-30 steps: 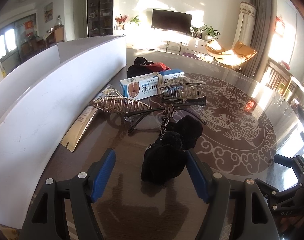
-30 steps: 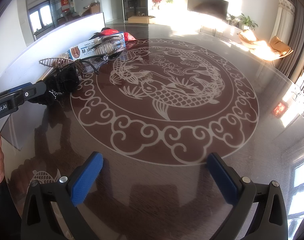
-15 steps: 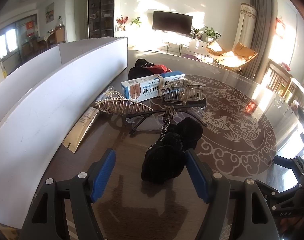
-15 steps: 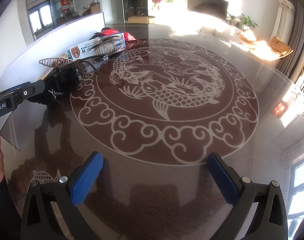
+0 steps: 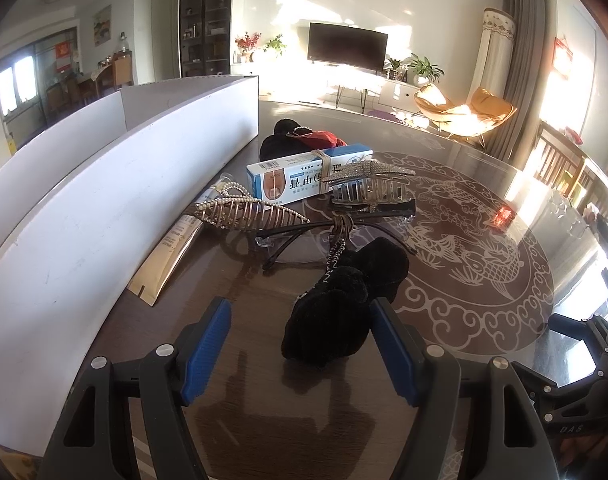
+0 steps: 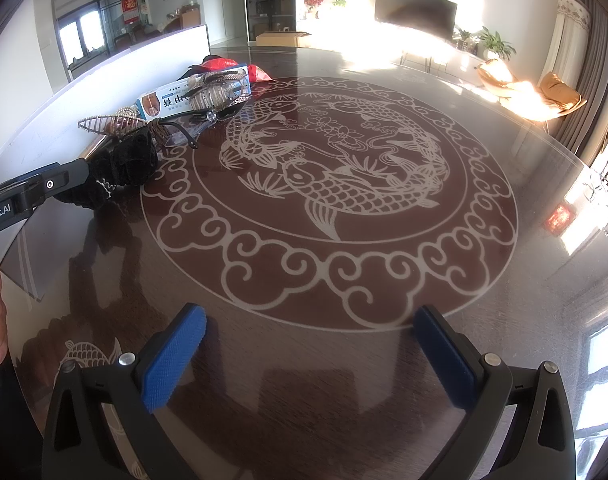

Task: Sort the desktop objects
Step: 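Hold the black knit glove raised in the left tool above the table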

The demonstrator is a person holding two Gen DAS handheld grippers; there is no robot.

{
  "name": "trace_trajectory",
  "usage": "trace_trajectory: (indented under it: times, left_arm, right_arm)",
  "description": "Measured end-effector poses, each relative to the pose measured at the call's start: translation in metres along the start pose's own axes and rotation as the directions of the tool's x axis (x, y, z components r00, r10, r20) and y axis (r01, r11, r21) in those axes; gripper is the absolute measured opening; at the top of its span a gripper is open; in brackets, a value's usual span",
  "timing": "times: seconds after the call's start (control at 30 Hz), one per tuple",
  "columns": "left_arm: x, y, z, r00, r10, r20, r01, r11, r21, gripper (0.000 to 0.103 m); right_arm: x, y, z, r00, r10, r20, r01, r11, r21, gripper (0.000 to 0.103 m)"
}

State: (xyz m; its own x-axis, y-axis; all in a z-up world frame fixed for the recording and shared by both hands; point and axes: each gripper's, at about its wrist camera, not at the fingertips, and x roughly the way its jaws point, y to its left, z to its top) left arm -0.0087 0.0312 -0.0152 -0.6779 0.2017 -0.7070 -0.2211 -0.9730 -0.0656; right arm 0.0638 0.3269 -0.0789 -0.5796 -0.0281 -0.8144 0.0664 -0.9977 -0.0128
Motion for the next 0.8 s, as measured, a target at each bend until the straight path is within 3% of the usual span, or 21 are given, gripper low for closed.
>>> trace_trajectory:
  times: [0.8]
  left_arm:
    - [0.0003, 0.0021, 0.0004, 1.0, -0.003, 0.002, 0.003, 1.0, -0.009, 0.071]
  right_arm:
    - [-0.0002, -0.0002, -0.0001, 1.0, 0.0, 0.0, 0.0, 1.0, 0.0, 0.103]
